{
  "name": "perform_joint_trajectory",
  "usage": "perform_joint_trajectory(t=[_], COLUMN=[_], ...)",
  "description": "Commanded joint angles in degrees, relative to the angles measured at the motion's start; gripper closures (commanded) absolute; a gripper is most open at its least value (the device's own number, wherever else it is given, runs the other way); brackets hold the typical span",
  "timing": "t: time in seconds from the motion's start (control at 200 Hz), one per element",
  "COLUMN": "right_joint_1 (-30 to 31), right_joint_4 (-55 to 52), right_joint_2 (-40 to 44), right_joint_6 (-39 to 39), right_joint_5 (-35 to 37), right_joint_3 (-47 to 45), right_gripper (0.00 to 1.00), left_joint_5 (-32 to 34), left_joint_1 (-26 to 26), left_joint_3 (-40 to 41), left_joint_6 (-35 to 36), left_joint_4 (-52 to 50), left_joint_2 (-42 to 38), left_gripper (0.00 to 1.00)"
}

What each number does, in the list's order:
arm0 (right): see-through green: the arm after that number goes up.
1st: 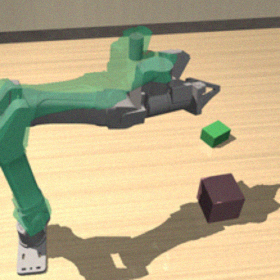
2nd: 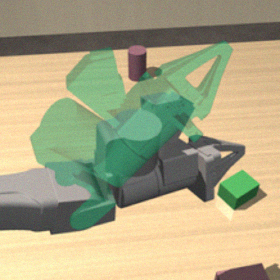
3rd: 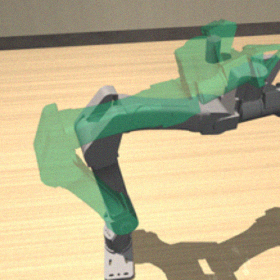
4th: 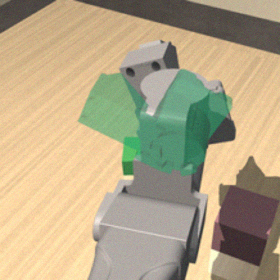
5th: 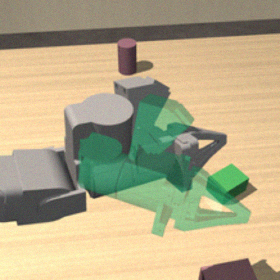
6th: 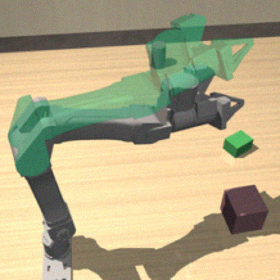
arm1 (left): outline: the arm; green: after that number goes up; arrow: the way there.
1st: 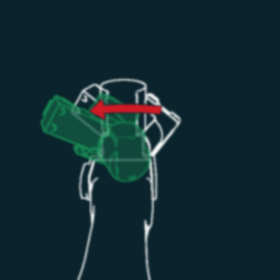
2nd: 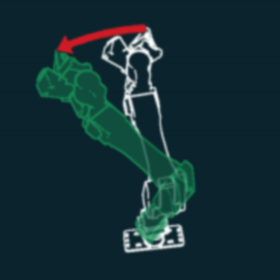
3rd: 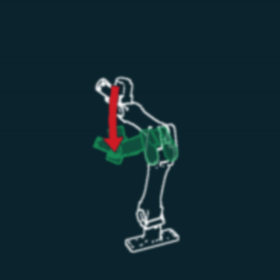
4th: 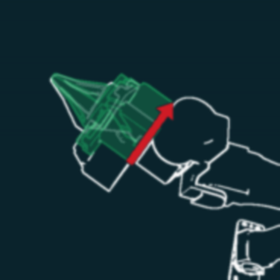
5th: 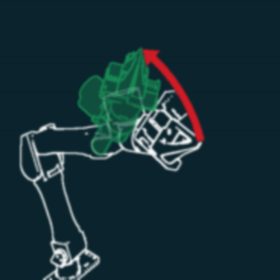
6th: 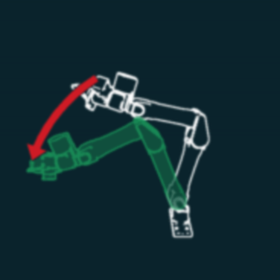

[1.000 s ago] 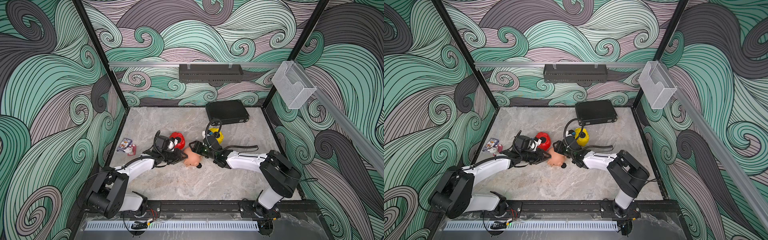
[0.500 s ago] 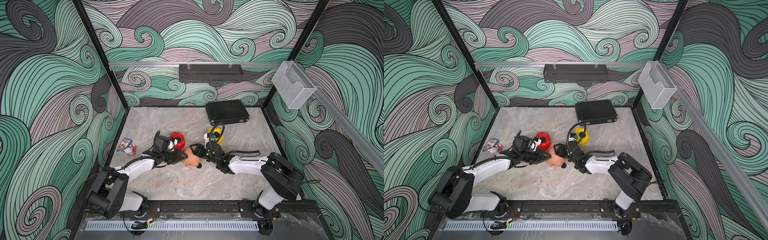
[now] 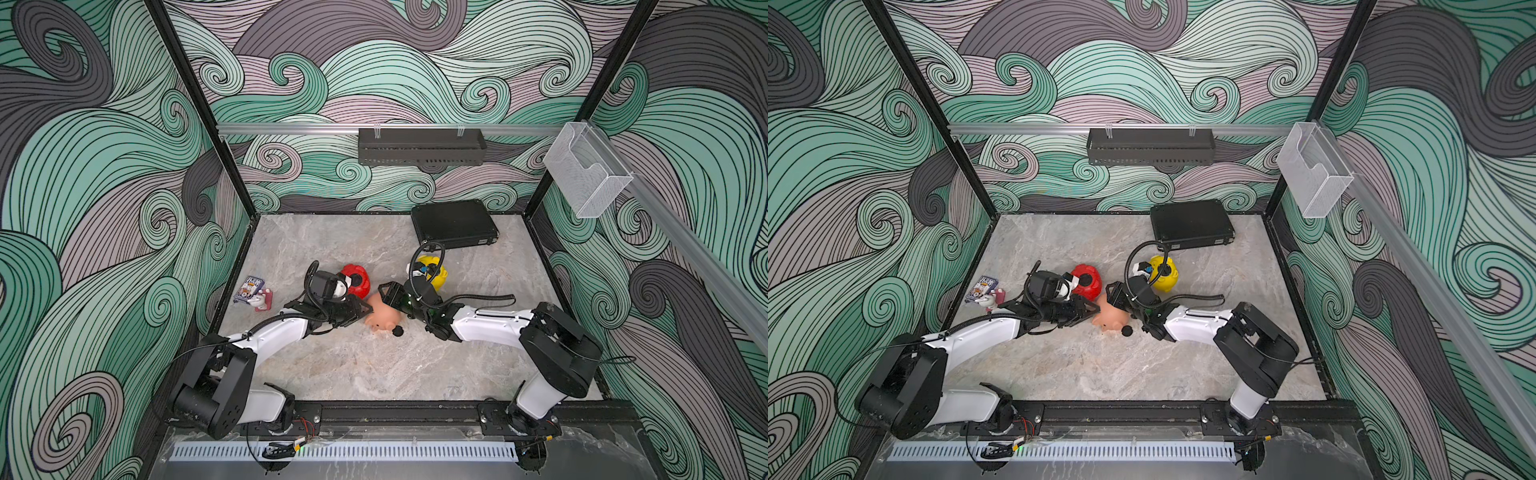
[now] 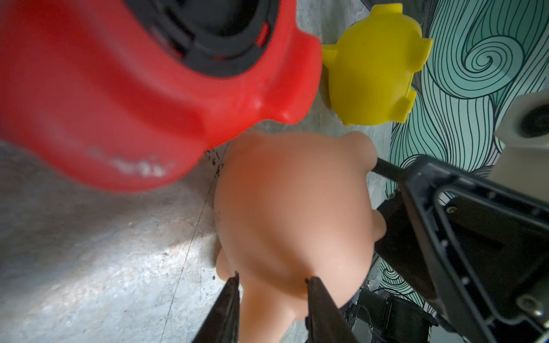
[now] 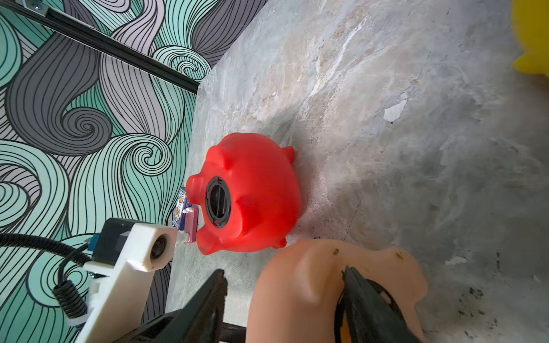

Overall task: Close piggy banks
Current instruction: Turn over the piggy bank at the center of the board.

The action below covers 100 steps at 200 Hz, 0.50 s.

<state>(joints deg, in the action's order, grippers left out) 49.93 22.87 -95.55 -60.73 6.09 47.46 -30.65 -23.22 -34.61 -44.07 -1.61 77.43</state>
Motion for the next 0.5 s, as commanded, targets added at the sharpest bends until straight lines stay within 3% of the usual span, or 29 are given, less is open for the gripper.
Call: perform_joint_trajectory(t=[0.0, 0.495], right_joint_1=[4.10, 4.56], right_joint_4=[0.56, -6.47], right_joint_2=[-1.22, -1.88], right_joint_6=[-4.48, -4.98], right_joint_5=[-7.40, -7.30], right_joint_3=[2.74, 6.94], right_gripper=[0.37, 0.38], left_joint_5=[3.76, 4.72], left_joint_1=[-1.33, -1.35], left_joint_3=[1.59, 1.12], left_joint_6=[0.39, 1.27], left_joint_4=[-5.08, -6.73], left_joint_2=[3.69, 3.07], left_gripper=[0.64, 0.64])
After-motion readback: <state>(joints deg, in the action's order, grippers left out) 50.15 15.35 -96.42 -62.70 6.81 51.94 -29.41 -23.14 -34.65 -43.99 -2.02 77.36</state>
